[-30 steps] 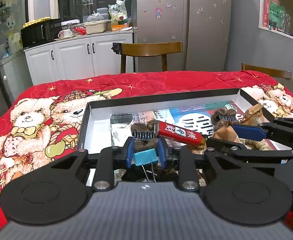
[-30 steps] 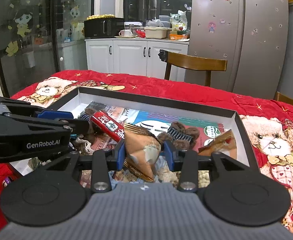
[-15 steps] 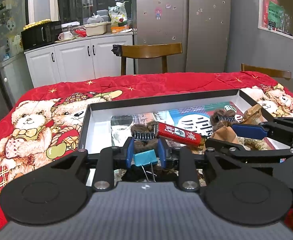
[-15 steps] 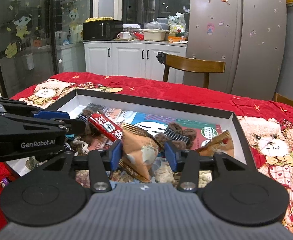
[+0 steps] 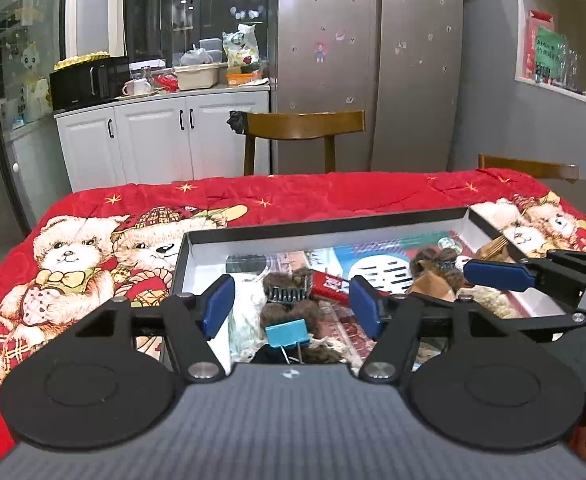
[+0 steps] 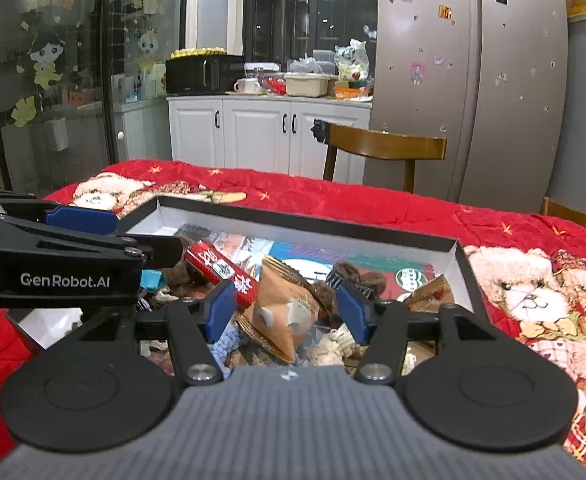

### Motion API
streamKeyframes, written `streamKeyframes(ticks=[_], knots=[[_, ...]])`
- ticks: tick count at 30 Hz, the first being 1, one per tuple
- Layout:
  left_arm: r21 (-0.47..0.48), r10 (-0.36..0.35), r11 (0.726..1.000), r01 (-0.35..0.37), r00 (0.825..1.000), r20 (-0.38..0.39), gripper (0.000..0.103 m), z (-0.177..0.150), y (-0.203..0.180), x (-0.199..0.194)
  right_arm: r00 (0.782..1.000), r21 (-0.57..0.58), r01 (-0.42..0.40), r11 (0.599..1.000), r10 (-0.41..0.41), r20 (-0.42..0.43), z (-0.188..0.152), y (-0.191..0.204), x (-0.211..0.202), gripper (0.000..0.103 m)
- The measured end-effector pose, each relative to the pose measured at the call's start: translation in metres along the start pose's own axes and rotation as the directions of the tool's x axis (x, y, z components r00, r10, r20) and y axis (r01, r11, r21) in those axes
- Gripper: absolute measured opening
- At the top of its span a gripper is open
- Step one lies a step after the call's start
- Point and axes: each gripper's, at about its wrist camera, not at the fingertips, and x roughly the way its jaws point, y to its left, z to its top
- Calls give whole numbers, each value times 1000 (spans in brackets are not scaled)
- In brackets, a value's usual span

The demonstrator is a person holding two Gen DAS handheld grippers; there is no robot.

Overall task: Organize objects
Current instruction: 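Carry the paper triangle and blue binder clip into the black box, then open both tools to release the triangle and clip into the box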

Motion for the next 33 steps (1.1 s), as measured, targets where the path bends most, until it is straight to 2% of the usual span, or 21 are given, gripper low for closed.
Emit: streamKeyframes(ticks=[6,15,18,23,26,33], knots=[[1,43,999,-43,999,34,81,8,-4,-25,999,-12,17,1000,-16,34,9,0,-21,73],[-25,79,997,-78,995,61,85,18,5,-80,999,-46,38,998,-36,39,17,-5,-67,75],[-24,89,996,-88,994,62,93,15,10,-101,999,-45,27,999,-25,38,16,-7,-85,78],[23,91,995,-93,995,50,95,-7,13,-126,1000,-33,-22,999,23,15,7,-4,-108,78],[38,79,996,-80,996,28,95,-26,12,-133,999,-63,-36,997,37,3,-4,7,-115,79],[85,62,995,-58,997,-55,95,-66,-5,-117,998,-136,-49,989,44,-39,-41,30,-110,80]])
